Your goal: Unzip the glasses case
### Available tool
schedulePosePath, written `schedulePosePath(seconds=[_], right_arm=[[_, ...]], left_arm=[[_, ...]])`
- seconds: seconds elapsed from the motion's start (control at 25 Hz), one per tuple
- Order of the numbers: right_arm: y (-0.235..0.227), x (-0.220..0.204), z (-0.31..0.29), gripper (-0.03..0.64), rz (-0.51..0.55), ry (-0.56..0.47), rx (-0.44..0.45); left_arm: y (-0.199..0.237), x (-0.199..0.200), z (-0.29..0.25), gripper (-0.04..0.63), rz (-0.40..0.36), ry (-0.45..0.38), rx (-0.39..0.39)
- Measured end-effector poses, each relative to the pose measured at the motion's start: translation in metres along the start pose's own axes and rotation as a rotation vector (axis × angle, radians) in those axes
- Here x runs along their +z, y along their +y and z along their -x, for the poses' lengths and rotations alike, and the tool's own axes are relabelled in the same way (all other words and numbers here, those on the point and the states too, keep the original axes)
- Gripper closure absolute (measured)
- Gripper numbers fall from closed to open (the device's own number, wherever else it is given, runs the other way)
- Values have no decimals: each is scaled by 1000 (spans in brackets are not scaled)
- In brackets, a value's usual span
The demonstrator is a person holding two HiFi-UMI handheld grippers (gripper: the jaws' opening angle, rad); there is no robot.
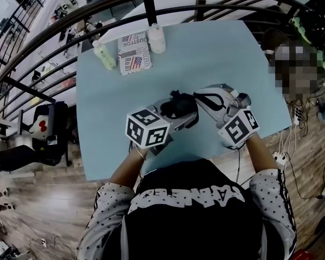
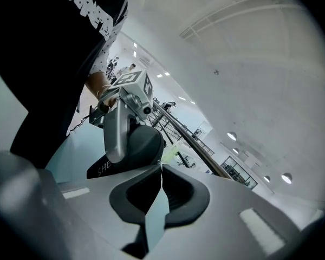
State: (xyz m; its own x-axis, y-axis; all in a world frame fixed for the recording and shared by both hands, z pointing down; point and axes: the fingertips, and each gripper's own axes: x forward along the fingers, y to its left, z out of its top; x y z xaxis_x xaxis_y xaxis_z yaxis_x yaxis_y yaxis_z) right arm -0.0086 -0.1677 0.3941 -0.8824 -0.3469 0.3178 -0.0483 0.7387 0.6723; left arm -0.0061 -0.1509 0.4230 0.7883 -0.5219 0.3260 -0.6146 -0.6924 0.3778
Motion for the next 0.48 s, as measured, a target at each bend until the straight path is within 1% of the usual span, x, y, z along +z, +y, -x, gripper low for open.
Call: schedulePosePath(seconds=[0.48], right_arm=[[3,4,3,604,50,14,22]], left_arm=[[-4,-9,-3,595,-46,75,-23]])
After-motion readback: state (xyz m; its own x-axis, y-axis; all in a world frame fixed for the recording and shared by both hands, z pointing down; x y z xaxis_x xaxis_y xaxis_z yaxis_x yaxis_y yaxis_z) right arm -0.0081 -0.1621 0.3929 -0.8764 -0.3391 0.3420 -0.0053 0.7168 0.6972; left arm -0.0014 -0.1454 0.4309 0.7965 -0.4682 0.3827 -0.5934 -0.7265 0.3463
